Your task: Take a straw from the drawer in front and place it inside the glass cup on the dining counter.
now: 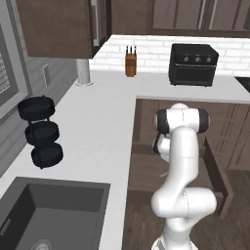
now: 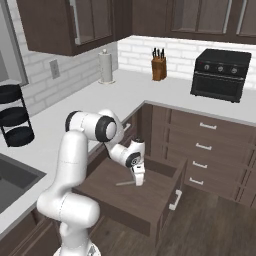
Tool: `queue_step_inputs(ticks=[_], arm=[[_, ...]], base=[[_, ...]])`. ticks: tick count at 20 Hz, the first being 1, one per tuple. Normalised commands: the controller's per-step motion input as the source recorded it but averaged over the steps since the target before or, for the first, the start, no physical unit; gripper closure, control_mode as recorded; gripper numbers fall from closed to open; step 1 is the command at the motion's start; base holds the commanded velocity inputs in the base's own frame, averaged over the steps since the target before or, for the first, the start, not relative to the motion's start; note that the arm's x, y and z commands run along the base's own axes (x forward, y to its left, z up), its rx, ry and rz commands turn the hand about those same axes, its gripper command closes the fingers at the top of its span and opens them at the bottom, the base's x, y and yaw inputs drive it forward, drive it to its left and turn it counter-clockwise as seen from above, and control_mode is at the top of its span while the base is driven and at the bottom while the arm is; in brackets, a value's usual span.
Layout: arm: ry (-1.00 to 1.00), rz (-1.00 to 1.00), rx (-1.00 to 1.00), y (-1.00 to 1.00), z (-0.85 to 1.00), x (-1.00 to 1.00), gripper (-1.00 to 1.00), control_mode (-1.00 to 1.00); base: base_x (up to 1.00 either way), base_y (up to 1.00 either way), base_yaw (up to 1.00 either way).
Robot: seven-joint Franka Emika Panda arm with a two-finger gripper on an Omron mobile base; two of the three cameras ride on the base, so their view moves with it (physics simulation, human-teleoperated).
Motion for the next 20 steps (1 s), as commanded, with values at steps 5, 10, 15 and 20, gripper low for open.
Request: queue_step_inputs(ticks=[5, 10, 15, 20], arm=[[-0.09, 0.0, 0.0, -0.24, -0.52, -0.28, -1.0, -1.0], [-0.02, 0.0, 0.0, -0.15, -0.59, -0.09, -1.0, -1.0], [0.0, 0.0, 0.0, -0.11, -0.67, -0.09, 1.0, -1.0], [0.0, 0.0, 0.0, -0.16, -0.65, -0.11, 1.0, -1.0]], base=[[0.0, 0.0, 0.0], [0.0, 0.0, 0.0], [0.0, 0.0, 0.0], [0.0, 0.0, 0.0]])
